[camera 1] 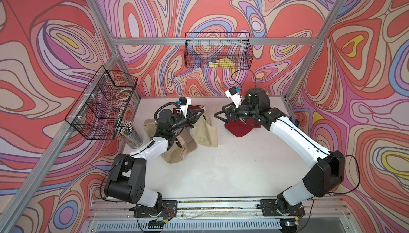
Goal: Open the adjustable buckle of the baseball cap
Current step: Place the baseball cap on the baseball cap, then pick up the baseball cap from the center of the board.
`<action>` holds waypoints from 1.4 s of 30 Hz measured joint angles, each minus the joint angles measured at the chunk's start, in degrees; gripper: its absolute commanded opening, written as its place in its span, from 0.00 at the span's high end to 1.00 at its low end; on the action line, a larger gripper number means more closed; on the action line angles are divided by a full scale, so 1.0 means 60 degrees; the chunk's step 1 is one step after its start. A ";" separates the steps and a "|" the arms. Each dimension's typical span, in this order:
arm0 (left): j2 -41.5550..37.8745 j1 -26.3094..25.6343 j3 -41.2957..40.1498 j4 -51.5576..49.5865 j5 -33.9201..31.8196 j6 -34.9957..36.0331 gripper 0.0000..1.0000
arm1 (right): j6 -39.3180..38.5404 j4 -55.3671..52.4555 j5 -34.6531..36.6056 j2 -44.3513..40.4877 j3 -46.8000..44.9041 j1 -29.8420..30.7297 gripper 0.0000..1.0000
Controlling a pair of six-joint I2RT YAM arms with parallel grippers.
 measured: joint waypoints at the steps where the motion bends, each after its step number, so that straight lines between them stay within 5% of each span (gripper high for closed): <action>1: -0.0270 0.0033 0.0000 -0.0630 -0.0419 0.0280 0.78 | 0.0051 0.0025 0.0044 0.0000 -0.0011 -0.0007 0.02; 4: -0.0965 0.0055 0.0011 -0.2197 -0.1668 0.0969 0.70 | 0.0160 0.0029 0.0131 0.0000 -0.0011 -0.0018 0.02; 7: -0.1224 0.0062 0.0102 -0.3319 -0.2634 0.1501 0.50 | 0.0222 0.0025 0.0197 0.0000 -0.0011 -0.0029 0.02; 13: -0.1231 0.0062 0.0484 -0.5060 -0.3956 0.2058 0.38 | 0.0408 0.0022 0.0892 0.0000 -0.0011 -0.0051 0.02; 23: -0.1002 -0.0342 0.1698 -0.6309 -0.3067 0.2313 0.32 | 0.0976 -0.0193 0.2962 0.0226 -0.0160 -0.0612 0.03; 28: -0.0889 -0.1100 0.1814 -0.6794 -0.2776 0.2422 0.32 | 0.1253 -0.0229 0.3854 0.0153 -0.1005 -0.1668 0.09; 31: -0.0889 -0.1552 0.1854 -0.7023 -0.2677 0.2539 0.32 | 0.1453 -0.0270 0.4240 0.0142 -0.1588 -0.2408 0.05; 42: -0.0627 -0.2973 0.2160 -0.7650 -0.3326 0.3096 0.32 | 0.2412 0.0787 0.4473 -0.0484 -0.3712 -0.4313 0.02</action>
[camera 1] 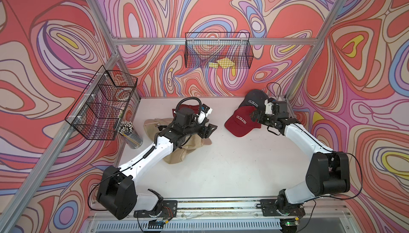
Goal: Open the adjustable buckle of the baseball cap
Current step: Pick up the baseball cap from the center of the board.
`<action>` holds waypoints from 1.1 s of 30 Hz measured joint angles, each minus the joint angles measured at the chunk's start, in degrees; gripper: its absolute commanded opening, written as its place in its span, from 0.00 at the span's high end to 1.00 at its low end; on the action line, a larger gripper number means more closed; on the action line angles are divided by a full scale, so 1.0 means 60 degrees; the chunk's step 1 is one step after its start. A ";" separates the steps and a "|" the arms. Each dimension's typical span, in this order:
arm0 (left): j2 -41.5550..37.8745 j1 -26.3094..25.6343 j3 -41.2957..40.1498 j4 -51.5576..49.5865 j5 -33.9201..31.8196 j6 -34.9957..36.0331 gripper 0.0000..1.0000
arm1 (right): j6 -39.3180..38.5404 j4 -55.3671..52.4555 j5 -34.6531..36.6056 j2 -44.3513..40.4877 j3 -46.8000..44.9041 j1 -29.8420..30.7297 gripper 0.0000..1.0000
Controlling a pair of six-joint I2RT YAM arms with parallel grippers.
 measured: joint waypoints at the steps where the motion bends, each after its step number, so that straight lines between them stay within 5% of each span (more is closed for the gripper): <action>1: 0.0095 -0.0087 0.0062 -0.0098 -0.0127 0.0033 0.33 | 0.0120 0.0124 -0.0073 -0.0040 -0.0208 -0.0273 0.02; 9: 0.0856 -0.0525 0.0765 -0.1086 -0.1209 0.0229 0.35 | 0.0780 0.1213 -0.1432 0.0554 -0.0674 -0.1078 0.03; 17: 0.1355 -0.1064 0.1173 -0.1829 -0.1140 0.0543 0.35 | 0.1140 0.2186 -0.2805 0.1366 -0.1147 -0.1326 0.09; 33: 0.2000 -0.1169 0.1512 -0.2353 -0.0590 0.0634 0.36 | 0.1319 0.3213 -0.3038 0.2160 -0.1541 -0.1472 0.26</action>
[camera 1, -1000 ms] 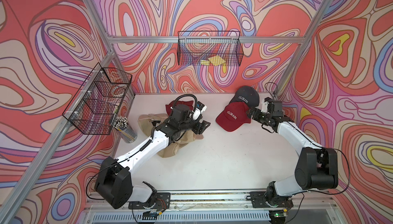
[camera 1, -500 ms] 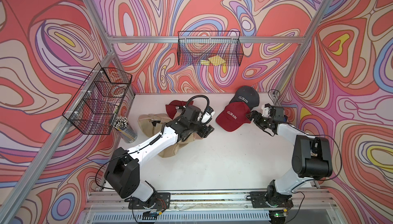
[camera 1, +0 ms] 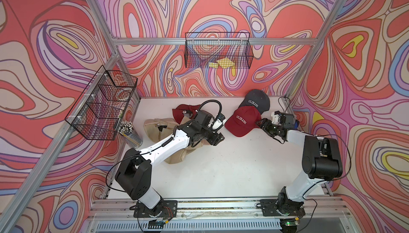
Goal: Open the adjustable buckle of the baseball cap
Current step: Pick up the baseball cap from the center of the board.
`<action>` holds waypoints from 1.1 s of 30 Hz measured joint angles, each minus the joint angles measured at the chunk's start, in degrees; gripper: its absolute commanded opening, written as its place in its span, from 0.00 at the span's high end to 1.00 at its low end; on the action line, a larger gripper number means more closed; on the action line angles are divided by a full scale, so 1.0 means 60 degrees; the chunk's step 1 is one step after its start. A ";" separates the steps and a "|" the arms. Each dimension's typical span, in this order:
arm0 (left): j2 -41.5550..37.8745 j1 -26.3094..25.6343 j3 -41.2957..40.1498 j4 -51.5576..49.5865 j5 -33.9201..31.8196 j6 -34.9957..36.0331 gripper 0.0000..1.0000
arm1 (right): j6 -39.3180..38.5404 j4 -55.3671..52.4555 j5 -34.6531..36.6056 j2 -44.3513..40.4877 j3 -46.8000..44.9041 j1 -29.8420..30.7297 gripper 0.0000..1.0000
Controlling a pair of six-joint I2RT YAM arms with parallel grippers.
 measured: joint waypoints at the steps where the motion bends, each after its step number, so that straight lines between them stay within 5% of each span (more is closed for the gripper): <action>1: 0.0000 0.0000 0.0000 -0.0004 0.0033 0.0004 0.37 | -0.0004 0.0044 0.0047 0.0000 -0.0040 0.0000 0.27; 17: 0.0000 -0.0033 0.0000 -0.0058 0.0404 0.0240 0.39 | -0.0248 0.0656 0.0328 0.0852 -0.0047 0.0000 0.59; 29: 0.0000 -0.0033 0.0000 -0.0113 0.0535 0.0401 0.41 | -0.0433 0.1268 -0.0175 0.0831 -0.0018 0.0000 0.98; 33: 0.0000 -0.0033 0.0000 -0.0109 0.0514 0.0412 0.41 | -0.0397 0.1228 -0.0306 0.0310 -0.0026 0.0084 1.00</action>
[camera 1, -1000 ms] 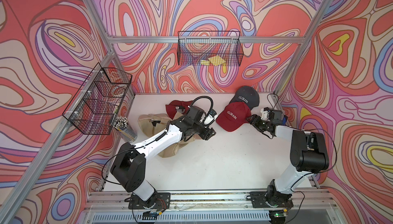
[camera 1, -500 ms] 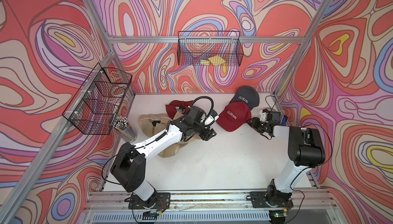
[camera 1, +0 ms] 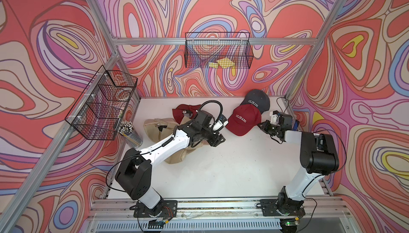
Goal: Open the adjustable buckle of the baseball cap
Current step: Pick up the baseball cap from the center of the board.
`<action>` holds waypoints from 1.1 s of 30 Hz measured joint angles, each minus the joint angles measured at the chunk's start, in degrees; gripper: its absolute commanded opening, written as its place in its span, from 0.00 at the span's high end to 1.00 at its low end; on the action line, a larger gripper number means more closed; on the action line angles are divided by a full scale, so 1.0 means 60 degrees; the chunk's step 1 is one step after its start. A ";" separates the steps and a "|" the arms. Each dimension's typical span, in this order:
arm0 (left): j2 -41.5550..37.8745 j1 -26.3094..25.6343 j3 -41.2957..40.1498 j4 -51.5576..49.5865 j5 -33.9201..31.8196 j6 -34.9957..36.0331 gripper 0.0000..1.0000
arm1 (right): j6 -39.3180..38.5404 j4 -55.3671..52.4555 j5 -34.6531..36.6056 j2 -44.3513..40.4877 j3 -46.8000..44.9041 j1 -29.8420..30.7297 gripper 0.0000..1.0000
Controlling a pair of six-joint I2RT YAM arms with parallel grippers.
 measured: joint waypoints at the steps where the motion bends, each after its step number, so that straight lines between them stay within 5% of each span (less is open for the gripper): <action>1: 0.0000 0.0000 0.0000 0.0007 -0.0069 -0.0044 0.40 | -0.0007 0.0000 -0.0015 -0.0291 0.0000 0.0058 1.00; 7: -0.0015 0.0000 0.0000 0.0528 -0.0171 -0.0539 0.39 | -0.0178 -0.0346 -0.0219 -0.1719 0.0408 0.0798 1.00; 18: -0.0780 0.0000 -0.0725 0.2543 0.1257 -0.0780 0.30 | -0.0386 -0.1450 -0.0761 -0.2149 0.1574 0.2069 1.00; 33: -0.1464 -0.0004 -0.1235 0.3719 0.0816 0.0291 0.39 | 0.0834 -0.1337 -0.0911 -0.2758 0.2204 0.3122 1.00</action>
